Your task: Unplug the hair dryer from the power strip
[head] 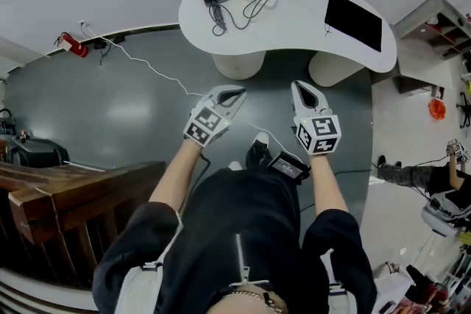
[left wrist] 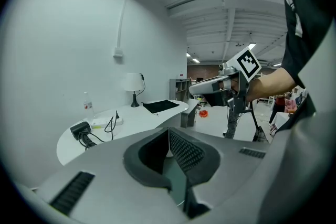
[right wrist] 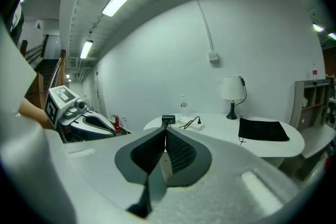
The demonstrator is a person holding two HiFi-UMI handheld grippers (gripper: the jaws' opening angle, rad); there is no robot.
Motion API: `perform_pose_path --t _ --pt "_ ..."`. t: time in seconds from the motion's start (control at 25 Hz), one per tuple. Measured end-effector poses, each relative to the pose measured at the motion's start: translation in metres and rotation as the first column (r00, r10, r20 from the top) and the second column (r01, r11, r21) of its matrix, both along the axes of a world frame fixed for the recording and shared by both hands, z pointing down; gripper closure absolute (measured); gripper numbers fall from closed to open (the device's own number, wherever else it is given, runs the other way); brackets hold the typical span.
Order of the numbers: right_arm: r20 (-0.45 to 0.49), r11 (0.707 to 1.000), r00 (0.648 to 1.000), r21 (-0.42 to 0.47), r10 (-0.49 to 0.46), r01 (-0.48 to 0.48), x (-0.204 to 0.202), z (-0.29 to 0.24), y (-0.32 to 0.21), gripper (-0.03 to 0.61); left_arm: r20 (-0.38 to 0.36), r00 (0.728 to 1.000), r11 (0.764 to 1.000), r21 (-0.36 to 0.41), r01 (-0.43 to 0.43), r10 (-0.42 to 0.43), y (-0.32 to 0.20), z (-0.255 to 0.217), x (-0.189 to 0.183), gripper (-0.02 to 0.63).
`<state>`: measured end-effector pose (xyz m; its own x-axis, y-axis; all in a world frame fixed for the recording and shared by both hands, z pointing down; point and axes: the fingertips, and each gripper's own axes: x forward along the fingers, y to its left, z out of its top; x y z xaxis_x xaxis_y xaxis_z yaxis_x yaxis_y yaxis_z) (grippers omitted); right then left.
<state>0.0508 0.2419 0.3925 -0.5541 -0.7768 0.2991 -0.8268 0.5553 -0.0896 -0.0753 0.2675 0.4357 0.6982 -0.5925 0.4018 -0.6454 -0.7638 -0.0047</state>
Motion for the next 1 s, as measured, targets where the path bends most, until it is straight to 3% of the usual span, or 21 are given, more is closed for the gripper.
perform_pose_path --t 0.48,1.0 --pt "0.019 0.996 0.996 -0.004 -0.086 0.086 0.013 0.001 -0.080 0.574 0.026 0.997 0.997 -0.013 0.078 -0.078 -0.070 0.001 0.014 0.599" --pt "0.034 0.993 0.992 -0.014 -0.120 0.120 0.030 0.008 -0.123 0.574 0.045 0.991 0.992 -0.016 0.127 -0.127 -0.112 0.004 0.023 0.600"
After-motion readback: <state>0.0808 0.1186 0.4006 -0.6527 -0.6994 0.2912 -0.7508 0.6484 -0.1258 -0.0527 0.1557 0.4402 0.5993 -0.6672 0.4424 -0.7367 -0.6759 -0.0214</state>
